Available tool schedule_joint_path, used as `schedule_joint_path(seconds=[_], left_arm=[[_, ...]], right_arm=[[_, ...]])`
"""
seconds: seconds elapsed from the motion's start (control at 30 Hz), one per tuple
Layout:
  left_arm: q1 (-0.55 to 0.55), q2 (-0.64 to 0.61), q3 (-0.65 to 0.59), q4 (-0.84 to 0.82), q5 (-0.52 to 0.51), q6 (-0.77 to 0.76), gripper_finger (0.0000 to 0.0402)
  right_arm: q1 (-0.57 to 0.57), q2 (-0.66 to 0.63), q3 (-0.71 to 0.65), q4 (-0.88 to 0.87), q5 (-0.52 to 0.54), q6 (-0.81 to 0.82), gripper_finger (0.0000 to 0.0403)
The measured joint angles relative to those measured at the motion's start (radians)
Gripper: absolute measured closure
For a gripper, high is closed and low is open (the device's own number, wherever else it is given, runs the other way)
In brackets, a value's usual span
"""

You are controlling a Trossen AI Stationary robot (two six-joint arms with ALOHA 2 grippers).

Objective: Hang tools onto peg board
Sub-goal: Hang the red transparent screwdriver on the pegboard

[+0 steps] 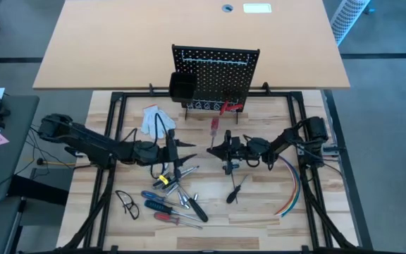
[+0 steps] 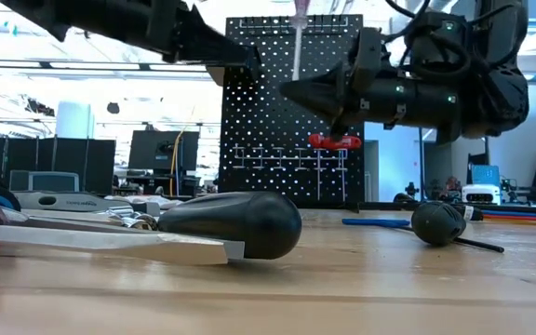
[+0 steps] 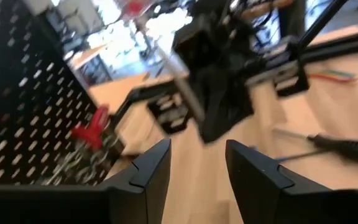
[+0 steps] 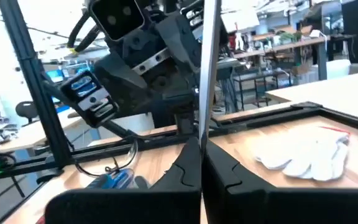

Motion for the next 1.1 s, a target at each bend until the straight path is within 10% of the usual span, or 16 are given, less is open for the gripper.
schedule_joint_path(seconds=[0.8, 1.1], left_arm=[[-0.001, -0.031, 0.0, -0.099, -0.063, -0.074, 0.0251], [-0.001, -0.031, 0.0, -0.094, -0.063, -0.078, 0.0251]], right_arm=[[-0.247, -0.876, -0.014, -0.91, 0.144, -0.145, 0.0402], [-0.448, -0.873, 0.172, -1.131, -0.004, -0.164, 0.0403]])
